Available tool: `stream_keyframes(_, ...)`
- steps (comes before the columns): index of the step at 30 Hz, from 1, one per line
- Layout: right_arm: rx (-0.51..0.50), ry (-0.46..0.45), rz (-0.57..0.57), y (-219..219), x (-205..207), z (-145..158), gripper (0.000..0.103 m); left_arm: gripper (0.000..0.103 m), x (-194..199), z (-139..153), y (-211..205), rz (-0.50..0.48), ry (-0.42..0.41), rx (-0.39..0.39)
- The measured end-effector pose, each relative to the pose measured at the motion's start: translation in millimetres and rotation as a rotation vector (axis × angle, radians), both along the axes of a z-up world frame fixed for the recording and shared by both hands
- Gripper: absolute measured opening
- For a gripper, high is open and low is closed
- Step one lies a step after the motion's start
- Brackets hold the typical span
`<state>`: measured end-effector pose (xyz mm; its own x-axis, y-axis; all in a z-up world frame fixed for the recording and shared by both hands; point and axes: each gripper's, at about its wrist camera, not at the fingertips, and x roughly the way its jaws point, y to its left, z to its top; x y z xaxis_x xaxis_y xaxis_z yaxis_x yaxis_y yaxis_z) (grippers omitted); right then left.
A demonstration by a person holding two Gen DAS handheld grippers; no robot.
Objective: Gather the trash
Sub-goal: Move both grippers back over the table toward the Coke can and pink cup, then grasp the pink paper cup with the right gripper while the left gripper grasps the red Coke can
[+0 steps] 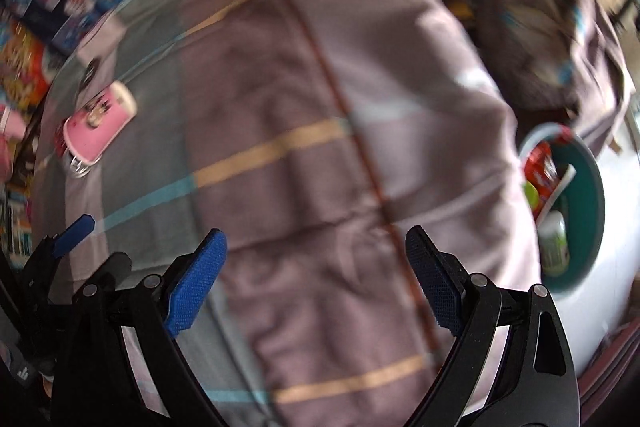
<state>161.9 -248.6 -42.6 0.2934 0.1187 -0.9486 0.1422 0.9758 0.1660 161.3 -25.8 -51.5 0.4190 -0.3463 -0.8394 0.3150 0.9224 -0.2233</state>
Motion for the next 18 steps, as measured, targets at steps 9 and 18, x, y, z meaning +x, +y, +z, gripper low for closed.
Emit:
stream_keyframes(9, -0.119, 0.006, 0.239, 100.7, 49.9, 7.1, 0.087, 0.098, 18.5, -7.1, 99.0, 0.160, 0.017, 0.042)
stream_keyframes(18, -0.372, -0.071, 0.614, 195.4, 94.8, -2.0, 0.087, 0.098, 41.5, -11.8, 161.9, 0.286, 0.061, 0.025)
